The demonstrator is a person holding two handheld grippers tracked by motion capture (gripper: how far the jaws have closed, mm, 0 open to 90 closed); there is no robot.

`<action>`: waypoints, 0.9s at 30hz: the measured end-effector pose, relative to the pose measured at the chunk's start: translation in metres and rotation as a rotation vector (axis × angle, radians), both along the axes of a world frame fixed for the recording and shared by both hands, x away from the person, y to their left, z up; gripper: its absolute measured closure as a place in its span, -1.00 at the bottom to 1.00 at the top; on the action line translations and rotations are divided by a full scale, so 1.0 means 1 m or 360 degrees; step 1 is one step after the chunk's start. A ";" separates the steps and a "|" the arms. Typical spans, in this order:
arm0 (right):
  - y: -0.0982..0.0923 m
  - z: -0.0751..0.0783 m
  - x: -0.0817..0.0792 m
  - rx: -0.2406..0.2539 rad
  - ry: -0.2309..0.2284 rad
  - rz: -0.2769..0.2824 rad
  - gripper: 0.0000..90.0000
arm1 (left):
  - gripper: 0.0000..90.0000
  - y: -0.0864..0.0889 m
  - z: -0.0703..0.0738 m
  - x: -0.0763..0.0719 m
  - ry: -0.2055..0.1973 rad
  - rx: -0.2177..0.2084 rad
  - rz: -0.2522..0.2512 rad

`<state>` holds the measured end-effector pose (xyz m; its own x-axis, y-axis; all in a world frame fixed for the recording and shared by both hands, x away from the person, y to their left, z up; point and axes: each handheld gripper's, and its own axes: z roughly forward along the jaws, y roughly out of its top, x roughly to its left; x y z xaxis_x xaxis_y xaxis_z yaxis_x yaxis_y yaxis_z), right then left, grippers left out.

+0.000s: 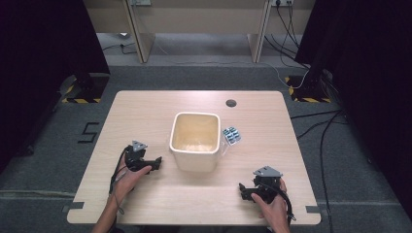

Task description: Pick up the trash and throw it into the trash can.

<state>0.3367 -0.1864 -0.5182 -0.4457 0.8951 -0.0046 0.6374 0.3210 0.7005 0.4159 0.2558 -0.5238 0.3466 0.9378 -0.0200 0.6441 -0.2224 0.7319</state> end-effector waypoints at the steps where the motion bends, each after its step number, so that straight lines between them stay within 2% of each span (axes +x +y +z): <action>1: 0.000 0.000 0.000 0.0000 0.0000 0.0000 -0.94 | -0.83 0.000 0.000 0.000 0.0000 0.0000 0.0000; 2: -0.001 0.001 0.000 0.0011 -0.0015 -0.0011 -0.75 | -0.83 0.000 0.000 0.000 0.0000 0.0000 0.0000; 3: -0.001 0.001 0.000 0.0011 -0.0015 -0.0011 -0.75 | -0.83 0.000 0.000 0.000 0.0001 0.0001 -0.0001; 4: -0.003 0.003 0.000 0.0021 -0.0044 -0.0002 -0.57 | -0.83 0.000 0.000 0.000 0.0000 0.0000 0.0000; 5: -0.003 0.003 0.000 0.0021 -0.0044 -0.0002 -0.57 | -0.83 0.000 0.000 0.000 0.0000 0.0000 0.0000; 6: -0.004 0.003 0.001 0.0021 -0.0045 -0.0018 -0.69 | -0.83 0.000 0.000 0.000 0.0000 0.0000 -0.0001; 8: -0.004 0.005 0.002 -0.0005 -0.0050 -0.0039 -0.62 | -0.83 0.000 0.000 0.000 0.0001 0.0001 -0.0001; 9: -0.004 0.007 0.003 -0.0020 -0.0058 -0.0045 -0.66 | -0.83 0.000 0.000 0.000 0.0001 0.0001 -0.0001; 14: -0.003 0.017 0.008 -0.0021 -0.0100 -0.0029 -0.66 | -0.83 0.000 0.000 0.000 0.0000 0.0001 -0.0001; 20: 0.001 0.032 0.023 -0.0045 -0.0156 -0.0009 -0.66 | -0.83 0.000 0.000 0.000 0.0000 0.0001 -0.0001; 27: 0.006 0.047 0.045 -0.0035 -0.0171 0.0009 -0.66 | -0.83 0.000 0.000 0.000 0.0001 0.0000 -0.0001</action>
